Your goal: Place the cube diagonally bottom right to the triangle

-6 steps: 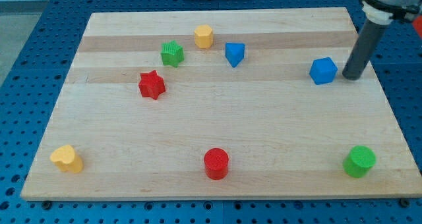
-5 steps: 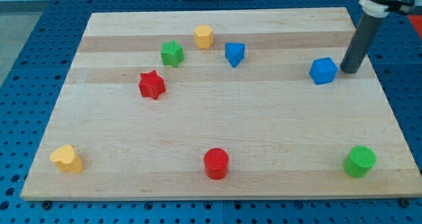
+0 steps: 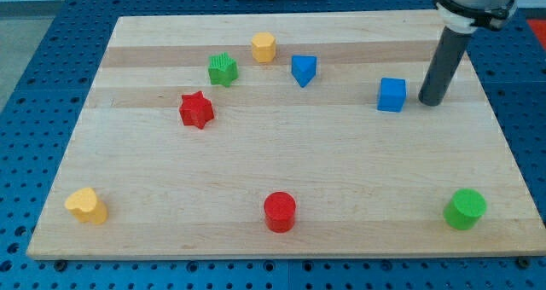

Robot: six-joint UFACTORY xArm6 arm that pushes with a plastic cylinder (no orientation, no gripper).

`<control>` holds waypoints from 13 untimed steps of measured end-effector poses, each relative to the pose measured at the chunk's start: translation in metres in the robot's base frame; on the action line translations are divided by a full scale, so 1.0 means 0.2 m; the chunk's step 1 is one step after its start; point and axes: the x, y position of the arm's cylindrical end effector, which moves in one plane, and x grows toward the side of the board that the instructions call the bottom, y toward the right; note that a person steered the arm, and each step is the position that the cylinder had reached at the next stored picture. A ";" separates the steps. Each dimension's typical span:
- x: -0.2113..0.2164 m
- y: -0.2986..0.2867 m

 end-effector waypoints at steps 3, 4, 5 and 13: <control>-0.06 -0.08; -0.07 -0.19; -0.07 -0.26; 0.03 -0.34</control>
